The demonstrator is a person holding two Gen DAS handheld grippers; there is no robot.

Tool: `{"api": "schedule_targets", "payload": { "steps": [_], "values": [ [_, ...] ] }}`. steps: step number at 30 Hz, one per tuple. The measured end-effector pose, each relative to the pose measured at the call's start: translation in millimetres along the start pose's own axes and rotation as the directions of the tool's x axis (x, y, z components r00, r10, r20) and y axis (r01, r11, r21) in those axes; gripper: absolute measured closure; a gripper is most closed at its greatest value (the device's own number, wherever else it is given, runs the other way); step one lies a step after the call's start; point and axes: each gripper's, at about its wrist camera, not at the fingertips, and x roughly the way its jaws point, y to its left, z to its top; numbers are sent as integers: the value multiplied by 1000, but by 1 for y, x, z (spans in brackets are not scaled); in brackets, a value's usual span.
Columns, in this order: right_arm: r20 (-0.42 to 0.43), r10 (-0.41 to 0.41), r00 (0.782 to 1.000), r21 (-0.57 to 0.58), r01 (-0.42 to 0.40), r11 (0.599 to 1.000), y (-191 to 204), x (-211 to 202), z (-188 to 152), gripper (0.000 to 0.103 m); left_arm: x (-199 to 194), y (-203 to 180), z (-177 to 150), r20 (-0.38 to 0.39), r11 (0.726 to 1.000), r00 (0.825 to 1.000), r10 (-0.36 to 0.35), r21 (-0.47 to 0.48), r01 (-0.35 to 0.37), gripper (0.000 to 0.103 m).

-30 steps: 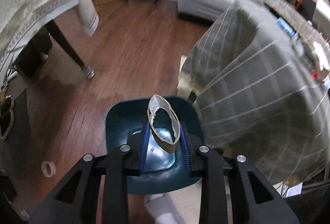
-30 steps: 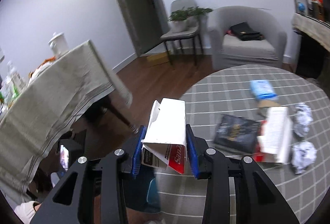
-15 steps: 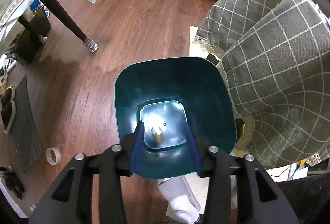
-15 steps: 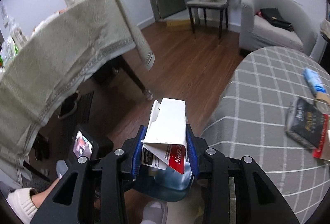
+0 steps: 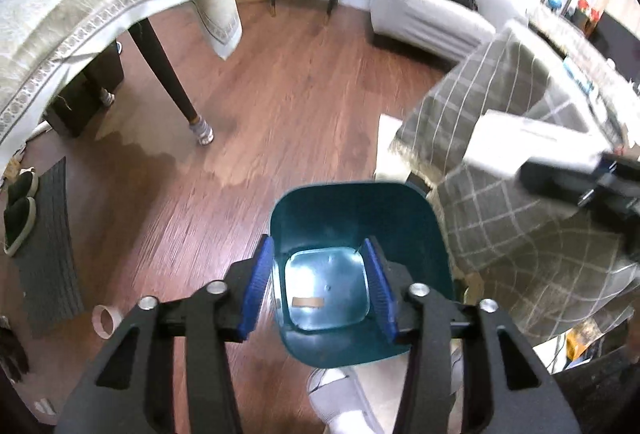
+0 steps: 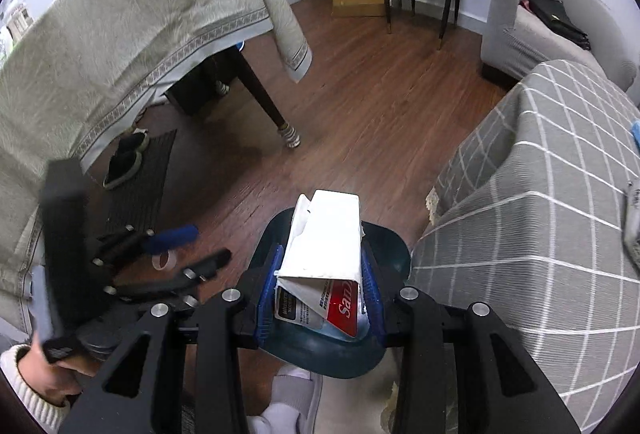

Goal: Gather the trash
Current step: 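Release the white box into the teal bin while the left gripper drops a clear strip, then return both grippers to the table and grasp the SanDisk package with the left gripper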

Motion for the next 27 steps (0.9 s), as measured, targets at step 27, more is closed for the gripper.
{"api": "schedule_targets", "payload": {
  "steps": [27],
  "values": [
    [-171, -14, 985, -90, -1, 996, 9, 62, -36, 41, -90, -10, 40, 237, 990, 966, -106, -68, 125, 76]
  ]
}}
